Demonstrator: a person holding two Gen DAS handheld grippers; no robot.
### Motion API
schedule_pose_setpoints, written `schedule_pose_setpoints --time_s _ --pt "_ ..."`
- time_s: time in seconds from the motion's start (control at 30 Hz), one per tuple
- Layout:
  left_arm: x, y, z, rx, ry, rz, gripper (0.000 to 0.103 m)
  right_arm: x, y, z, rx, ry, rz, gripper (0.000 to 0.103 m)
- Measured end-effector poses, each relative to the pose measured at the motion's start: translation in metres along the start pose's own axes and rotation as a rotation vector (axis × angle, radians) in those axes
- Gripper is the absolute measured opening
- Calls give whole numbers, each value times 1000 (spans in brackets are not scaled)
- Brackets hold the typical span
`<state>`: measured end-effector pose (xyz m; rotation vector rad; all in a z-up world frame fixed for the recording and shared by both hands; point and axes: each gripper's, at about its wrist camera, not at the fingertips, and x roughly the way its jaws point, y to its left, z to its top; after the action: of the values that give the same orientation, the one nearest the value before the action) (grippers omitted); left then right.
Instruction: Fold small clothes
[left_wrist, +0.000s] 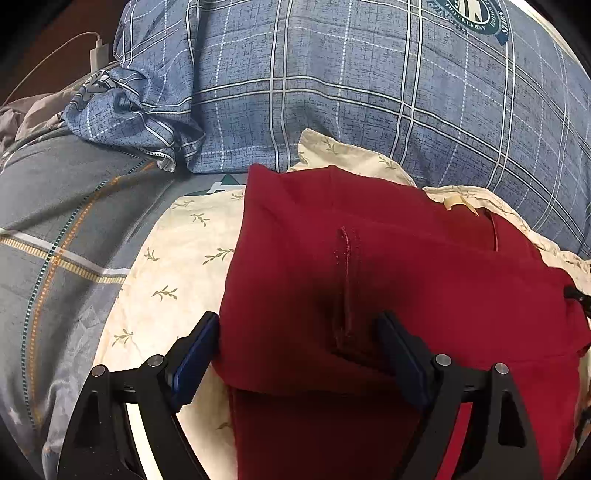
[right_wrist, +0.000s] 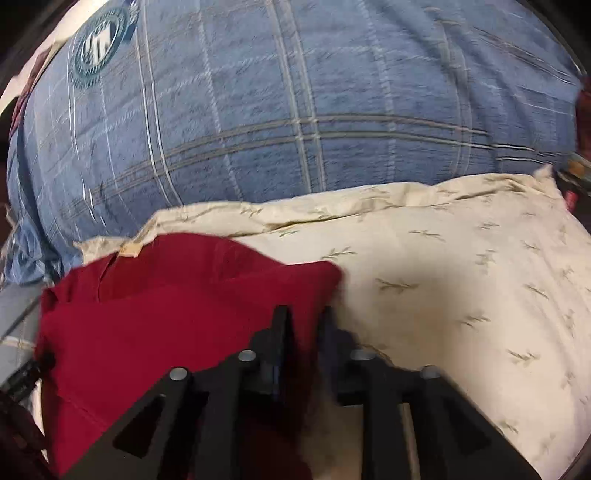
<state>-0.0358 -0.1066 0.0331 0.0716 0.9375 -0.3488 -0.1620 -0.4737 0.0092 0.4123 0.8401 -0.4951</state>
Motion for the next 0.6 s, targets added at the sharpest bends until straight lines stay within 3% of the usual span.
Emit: schedule_pose_setpoints --time_s 0.13,0.2,0.3,0.37,0.43,0.5,0.57,0.6 --pt "-13 2 -3 -6 -8 -8 85 -47 9 -12 -57 -44 84 30" --pt "-22 2 -9 -7 -10 -11 85 -58 20 -23 -127 -31 126 28" --pt "-38 3 -20 -2 -15 -22 85 -44 27 -46 -214 47 52 25" --pt "-52 5 -31 2 -8 -32 85 -30 19 -54 -204 80 7 25" --pt "-66 8 -43 14 1 -47 86 -43 12 -53 -153 65 21 32" --pt "-80 14 -58 33 16 -54 86 -70 9 -55 -128 47 89 41" --pt "-94 22 -72 46 30 -62 86 -95 9 -65 -126 50 158 67" --pt "-101 27 -79 47 32 -66 86 -107 7 -76 -128 66 199 68"
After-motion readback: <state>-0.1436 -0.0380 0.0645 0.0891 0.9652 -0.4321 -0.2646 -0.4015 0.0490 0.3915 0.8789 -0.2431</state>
